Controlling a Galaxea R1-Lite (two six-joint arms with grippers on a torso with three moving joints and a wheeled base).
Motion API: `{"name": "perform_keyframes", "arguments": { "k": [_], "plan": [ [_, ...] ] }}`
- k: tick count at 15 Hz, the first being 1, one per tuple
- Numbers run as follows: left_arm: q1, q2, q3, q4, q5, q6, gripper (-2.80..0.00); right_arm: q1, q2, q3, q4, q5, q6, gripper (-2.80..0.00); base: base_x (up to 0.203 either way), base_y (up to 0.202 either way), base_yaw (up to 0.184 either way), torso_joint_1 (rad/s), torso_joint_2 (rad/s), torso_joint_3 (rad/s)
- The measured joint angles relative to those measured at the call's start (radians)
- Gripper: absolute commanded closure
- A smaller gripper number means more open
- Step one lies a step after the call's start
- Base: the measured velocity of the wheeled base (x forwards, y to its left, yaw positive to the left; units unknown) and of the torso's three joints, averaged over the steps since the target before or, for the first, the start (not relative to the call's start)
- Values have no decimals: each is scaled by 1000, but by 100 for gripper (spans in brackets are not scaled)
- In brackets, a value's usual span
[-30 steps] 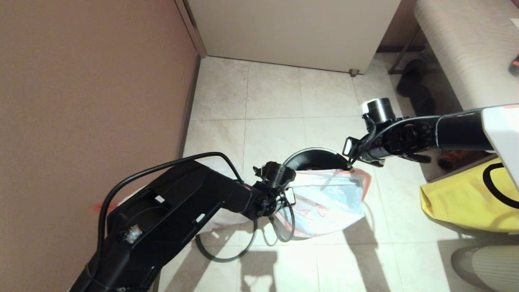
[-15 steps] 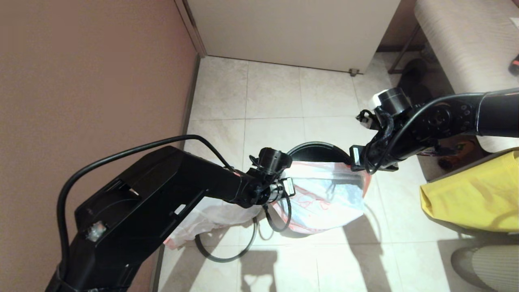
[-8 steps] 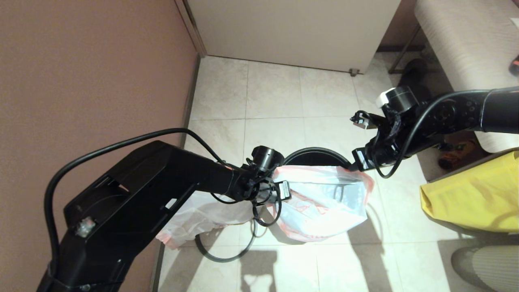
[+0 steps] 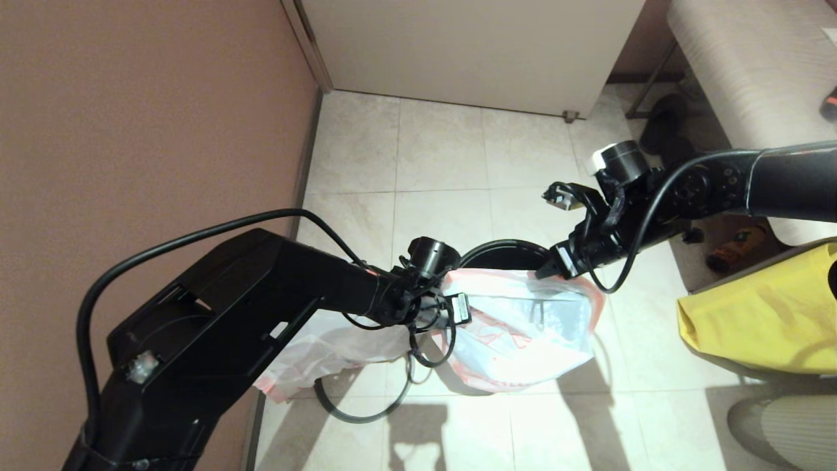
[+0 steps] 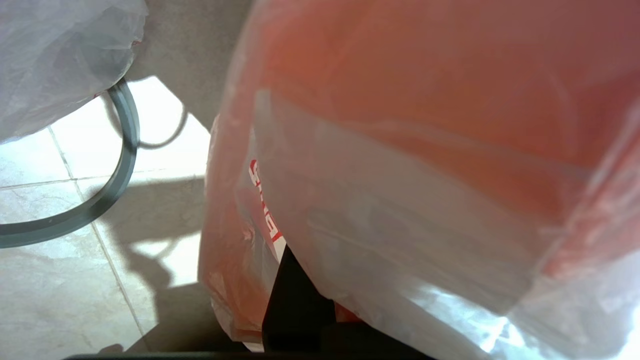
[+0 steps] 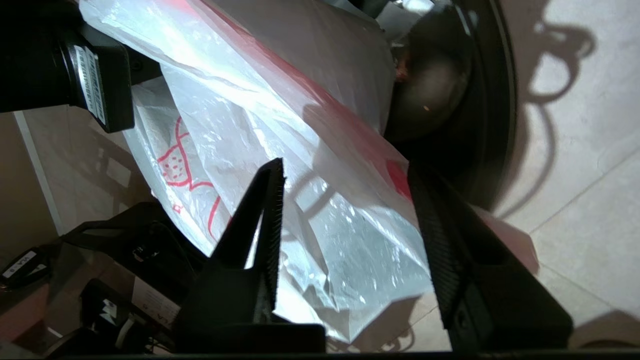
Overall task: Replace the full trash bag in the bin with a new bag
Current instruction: Put the new garbage bag on the trash can
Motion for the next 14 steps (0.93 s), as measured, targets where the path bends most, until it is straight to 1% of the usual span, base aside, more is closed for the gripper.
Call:
{"name": "perform_keyframes", "arguments": {
  "k": [3, 7, 12, 14],
  "plan": [
    [0, 2, 0, 0, 0, -1, 0, 10, 46, -30, -39, 0, -23, -280, 0, 0, 0, 0, 0, 0],
    [0, 3, 0, 0, 1, -1, 0, 12, 102, -47, -73, 3, -119, -280, 0, 0, 0, 0, 0, 0],
    [1, 10, -4, 0, 1, 0, 0, 16, 95, -21, -69, 51, -125, -280, 0, 0, 0, 0, 0, 0],
    [1, 16, -7, 0, 1, 0, 0, 21, 72, -12, -70, 55, -116, -280, 0, 0, 0, 0, 0, 0]
  ]
}}
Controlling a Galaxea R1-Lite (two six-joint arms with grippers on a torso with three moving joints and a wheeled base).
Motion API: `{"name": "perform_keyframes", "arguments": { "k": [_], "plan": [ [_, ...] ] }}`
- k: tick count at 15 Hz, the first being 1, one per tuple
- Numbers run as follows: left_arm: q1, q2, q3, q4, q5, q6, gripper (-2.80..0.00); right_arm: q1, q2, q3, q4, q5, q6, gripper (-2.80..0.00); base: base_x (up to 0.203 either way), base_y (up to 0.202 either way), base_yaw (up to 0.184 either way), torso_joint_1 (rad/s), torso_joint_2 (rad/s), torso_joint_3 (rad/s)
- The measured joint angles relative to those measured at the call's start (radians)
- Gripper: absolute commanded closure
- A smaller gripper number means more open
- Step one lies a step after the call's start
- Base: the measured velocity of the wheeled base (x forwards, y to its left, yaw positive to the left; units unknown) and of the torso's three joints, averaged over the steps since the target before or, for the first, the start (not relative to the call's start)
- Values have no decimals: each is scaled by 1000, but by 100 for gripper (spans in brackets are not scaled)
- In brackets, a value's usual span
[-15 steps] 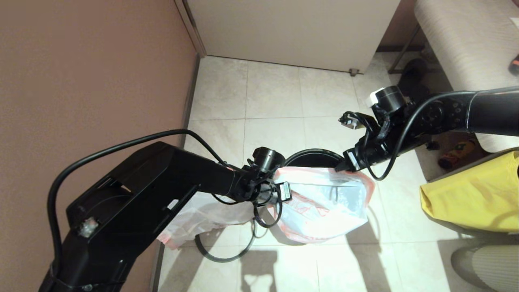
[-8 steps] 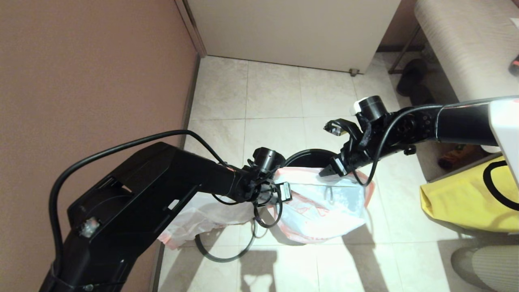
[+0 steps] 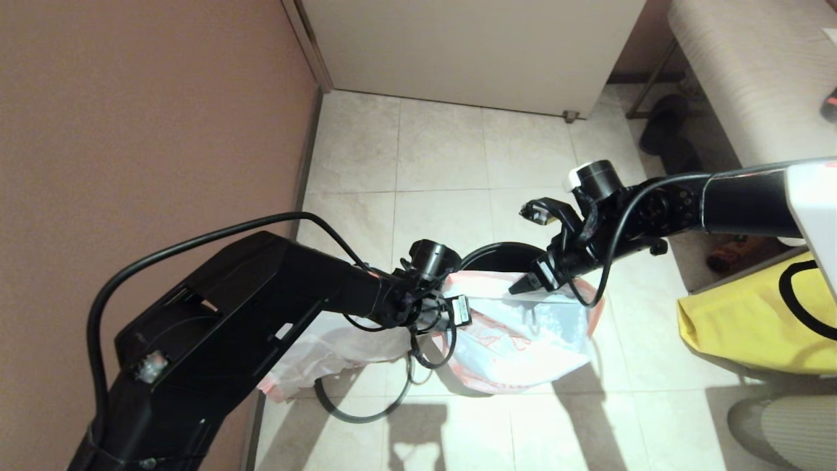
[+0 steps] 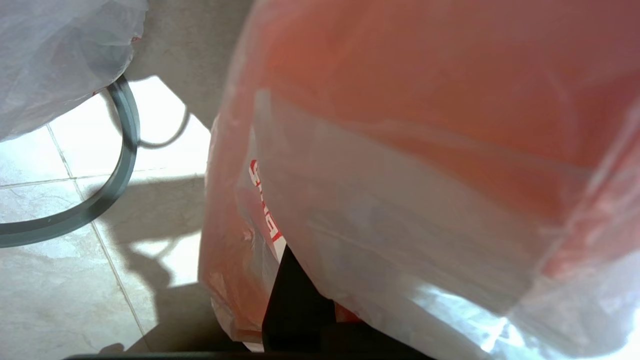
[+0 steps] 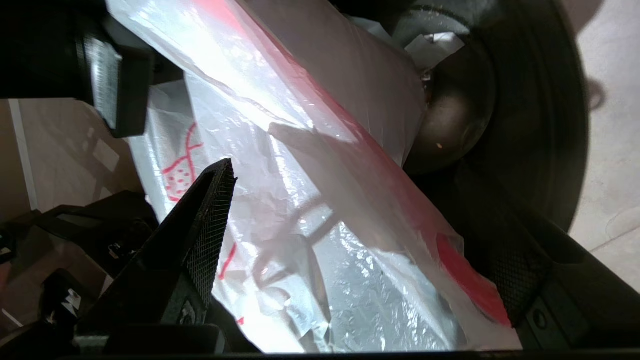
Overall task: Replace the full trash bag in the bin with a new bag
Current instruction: Put the new garbage bag on the trash can
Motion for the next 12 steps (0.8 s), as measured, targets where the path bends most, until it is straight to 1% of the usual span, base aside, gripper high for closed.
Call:
{"name": "perform_keyframes", "arguments": {
  "k": [5, 9, 10, 12],
  "plan": [
    [0, 4, -1, 0, 0, 0, 0, 16, -48, 26, 5, 5, 13, -280, 0, 0, 0, 0, 0, 0],
    [0, 4, -1, 0, 0, 0, 0, 13, -11, 25, -5, 4, 6, -280, 0, 0, 0, 0, 0, 0],
    [1, 4, -1, 0, 0, 0, 0, 8, 6, 13, -7, 4, 4, 0, 0, 0, 0, 0, 0, 0],
    [3, 5, -1, 0, 0, 0, 0, 0, 40, -6, -5, 5, -18, 0, 0, 0, 0, 0, 0, 0]
  ]
}}
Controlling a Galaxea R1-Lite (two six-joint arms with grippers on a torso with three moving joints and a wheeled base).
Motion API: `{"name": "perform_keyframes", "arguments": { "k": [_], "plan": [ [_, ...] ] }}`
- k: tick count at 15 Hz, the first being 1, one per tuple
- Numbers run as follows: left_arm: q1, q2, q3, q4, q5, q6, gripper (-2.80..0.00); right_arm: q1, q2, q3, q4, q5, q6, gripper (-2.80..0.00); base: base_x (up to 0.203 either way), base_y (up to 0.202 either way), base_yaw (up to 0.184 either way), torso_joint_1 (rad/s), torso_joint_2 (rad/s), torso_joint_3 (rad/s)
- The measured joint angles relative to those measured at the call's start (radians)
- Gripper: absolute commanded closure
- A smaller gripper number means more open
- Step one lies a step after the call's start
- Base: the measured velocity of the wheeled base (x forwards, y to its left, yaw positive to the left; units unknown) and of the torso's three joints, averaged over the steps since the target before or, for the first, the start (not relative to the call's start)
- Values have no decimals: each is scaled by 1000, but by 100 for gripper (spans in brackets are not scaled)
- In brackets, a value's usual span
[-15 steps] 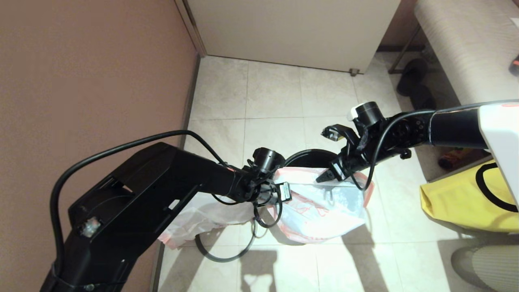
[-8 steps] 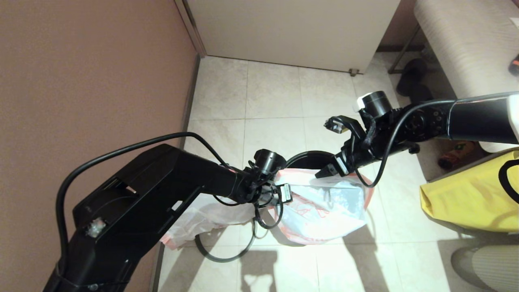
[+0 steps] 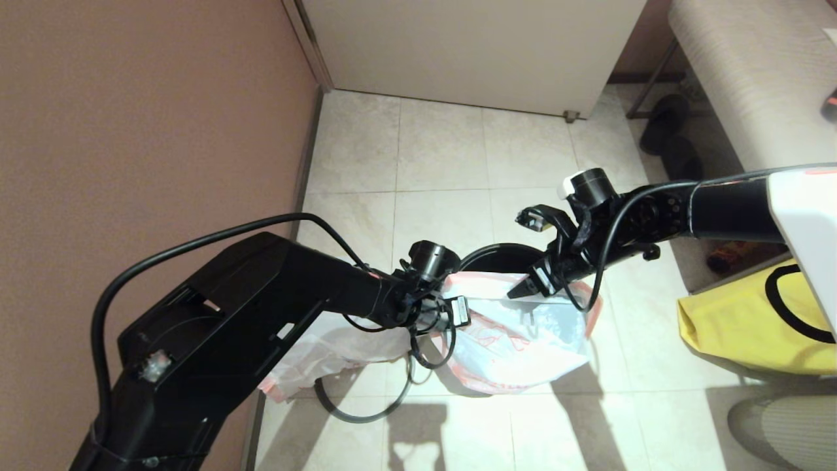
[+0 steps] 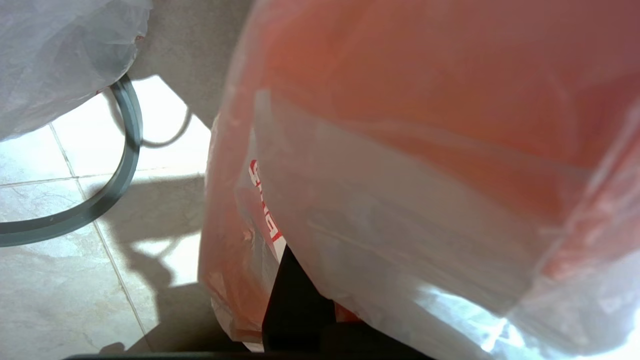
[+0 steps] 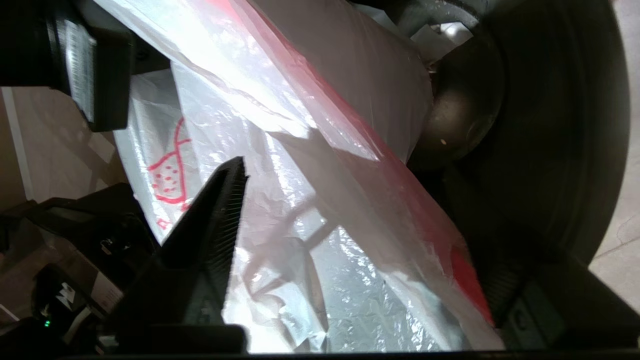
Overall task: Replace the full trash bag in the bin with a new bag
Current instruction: Put the new garbage bag on the trash can
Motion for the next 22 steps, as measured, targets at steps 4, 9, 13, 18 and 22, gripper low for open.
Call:
{"name": "perform_keyframes", "arguments": {
  "k": [4, 9, 13, 18, 22],
  "plan": [
    [1, 1, 0, 0, 0, 0, 0, -4, 33, -16, -3, -1, 1, 0, 0, 0, 0, 0, 0, 0],
    [-1, 3, 0, -2, 0, 0, 0, -9, 7, -19, -25, 0, 58, 0, 0, 0, 0, 0, 0, 0],
    [-10, 11, 3, -2, 22, 1, 0, -30, -2, -17, -193, -1, 191, 0, 0, 0, 0, 0, 0, 0],
    [-20, 18, 8, -5, 28, 16, 0, -63, 62, -46, -410, -37, 254, 0, 0, 0, 0, 0, 0, 0],
    [-27, 23, 18, -12, 31, 15, 0, -100, 120, -103, -506, -55, 279, 0, 0, 0, 0, 0, 0, 0]
  ]
}}
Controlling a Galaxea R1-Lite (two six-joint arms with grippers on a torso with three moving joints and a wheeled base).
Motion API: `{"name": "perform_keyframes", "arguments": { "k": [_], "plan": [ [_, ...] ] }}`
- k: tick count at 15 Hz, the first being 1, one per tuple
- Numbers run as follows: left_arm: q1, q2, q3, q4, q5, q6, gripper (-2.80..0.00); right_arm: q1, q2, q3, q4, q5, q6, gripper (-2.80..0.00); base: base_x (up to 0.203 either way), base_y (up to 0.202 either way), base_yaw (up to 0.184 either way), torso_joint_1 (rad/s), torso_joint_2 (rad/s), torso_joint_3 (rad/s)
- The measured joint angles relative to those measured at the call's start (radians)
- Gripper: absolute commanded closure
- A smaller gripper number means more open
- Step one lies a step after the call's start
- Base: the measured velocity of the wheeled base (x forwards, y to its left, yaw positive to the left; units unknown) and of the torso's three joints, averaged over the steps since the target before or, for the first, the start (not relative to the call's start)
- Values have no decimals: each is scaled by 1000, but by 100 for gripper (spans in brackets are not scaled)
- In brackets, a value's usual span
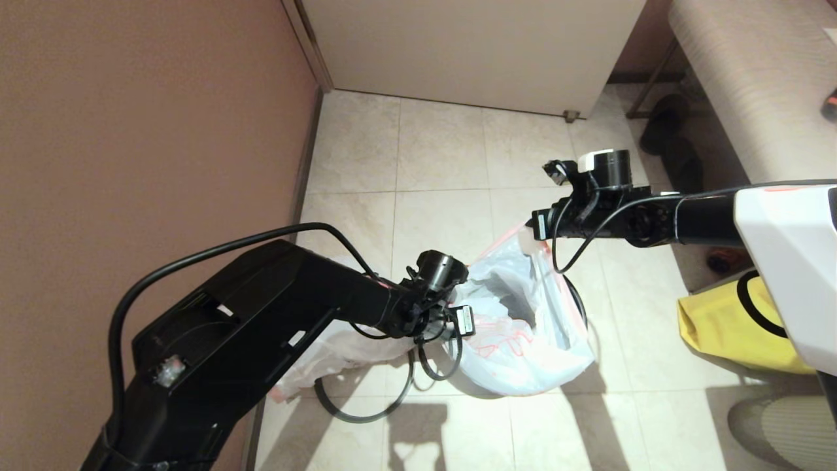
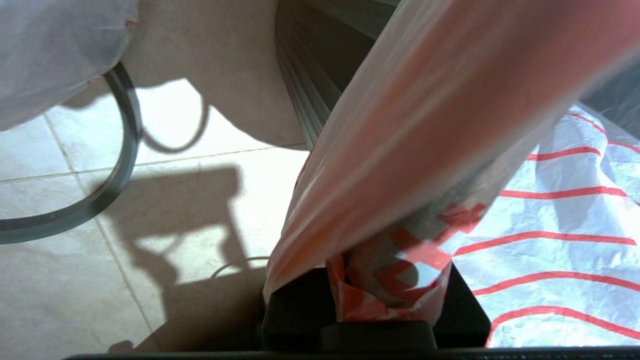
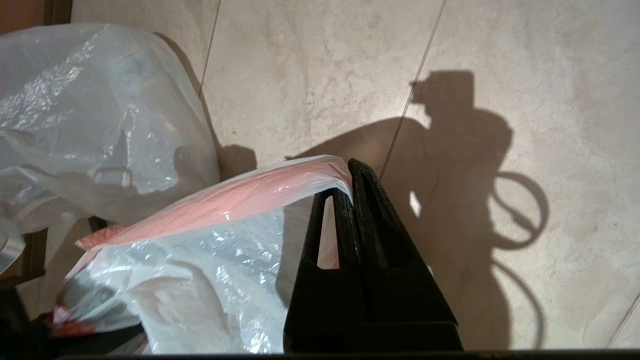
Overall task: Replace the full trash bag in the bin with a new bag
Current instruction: Put the new garbage bag on the trash can
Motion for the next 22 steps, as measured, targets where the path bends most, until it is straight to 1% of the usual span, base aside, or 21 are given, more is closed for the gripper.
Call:
{"name": "perform_keyframes", "arguments": {
  "k": [1, 3, 5, 10, 11, 13, 14, 17, 20, 22],
  "plan": [
    [-1, 0, 8, -19, 2, 1, 0, -15, 9, -3, -21, -1, 0, 0, 0, 0, 0, 0, 0, 0],
    [-1, 0, 31, -68, 6, 23, 0, -41, 25, -5, -29, -7, -1, 0, 0, 0, 0, 0, 0, 0],
    [-1, 0, 61, -134, 10, 35, 0, -66, 41, -5, -37, -28, -8, 0, 0, 0, 0, 0, 0, 0],
    [5, 0, 73, -150, 12, 35, 0, -107, 77, -5, -32, -37, -10, 0, 0, 0, 0, 0, 0, 0],
    [6, 0, 72, -156, 16, 34, 0, -109, 88, -5, -25, -51, -13, 0, 0, 0, 0, 0, 0, 0],
    [13, 5, 65, -186, 52, 26, 0, -109, 114, -2, -1, -87, -48, 0, 0, 0, 0, 0, 0, 0],
    [17, 8, 60, -203, 75, 17, 0, -107, 127, -1, 4, -110, -75, 0, 0, 0, 0, 0, 0, 0],
    [23, 16, 42, -215, 106, -24, 0, -94, 153, 1, 3, -166, -120, 0, 0, 0, 0, 0, 0, 0],
    [33, 20, 15, -217, 144, -38, 0, -73, 137, 12, 12, -232, -122, 0, 0, 0, 0, 0, 0, 0],
    [43, 17, 7, -219, 148, -47, 0, -47, 92, 63, 14, -245, -123, 0, 0, 0, 0, 0, 0, 0]
  ]
}}
